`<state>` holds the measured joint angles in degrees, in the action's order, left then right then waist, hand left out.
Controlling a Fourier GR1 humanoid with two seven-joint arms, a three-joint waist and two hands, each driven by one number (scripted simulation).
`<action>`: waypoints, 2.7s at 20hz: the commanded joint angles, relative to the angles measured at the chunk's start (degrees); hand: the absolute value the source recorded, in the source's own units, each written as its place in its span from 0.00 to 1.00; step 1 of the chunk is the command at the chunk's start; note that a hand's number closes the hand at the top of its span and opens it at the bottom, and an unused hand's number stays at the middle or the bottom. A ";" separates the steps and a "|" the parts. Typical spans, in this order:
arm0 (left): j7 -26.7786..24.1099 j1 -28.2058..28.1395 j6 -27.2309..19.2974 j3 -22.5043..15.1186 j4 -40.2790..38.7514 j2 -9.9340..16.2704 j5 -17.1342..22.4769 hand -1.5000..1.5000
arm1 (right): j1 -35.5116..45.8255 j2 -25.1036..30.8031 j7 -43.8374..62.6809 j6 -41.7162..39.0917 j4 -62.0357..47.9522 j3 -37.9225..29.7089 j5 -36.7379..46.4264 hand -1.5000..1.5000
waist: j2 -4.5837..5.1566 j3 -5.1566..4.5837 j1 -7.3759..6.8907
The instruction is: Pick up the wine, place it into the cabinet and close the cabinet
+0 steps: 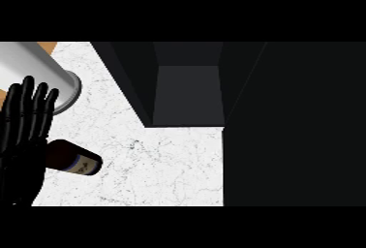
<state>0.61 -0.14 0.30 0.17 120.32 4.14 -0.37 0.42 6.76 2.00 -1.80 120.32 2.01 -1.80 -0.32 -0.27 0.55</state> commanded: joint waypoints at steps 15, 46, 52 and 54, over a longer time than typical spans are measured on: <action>13.13 -19.21 18.41 22.33 11.73 14.75 50.49 0.00 | -4.17 2.63 18.94 -2.60 20.23 5.29 -6.66 0.00 | -0.02 0.23 -1.80; 23.79 -6.22 5.61 23.65 8.30 15.37 45.44 0.00 | 26.40 7.01 57.32 10.87 30.40 -1.18 -9.43 0.00 | 0.08 0.22 -0.05; 22.57 -2.12 4.35 20.32 3.42 14.12 38.30 0.00 | 28.30 7.96 56.43 9.57 28.35 -3.39 -11.05 0.00 | 0.22 0.27 0.00; 20.00 -4.56 10.25 24.51 -0.24 14.86 41.29 0.00 | 28.55 7.89 58.57 10.58 29.81 -1.88 -9.06 0.00 | 0.13 0.23 -0.28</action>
<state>22.61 -4.72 7.91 23.32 123.59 19.27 41.55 28.62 14.02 54.97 7.73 142.34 1.76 -6.83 -0.15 -0.03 0.42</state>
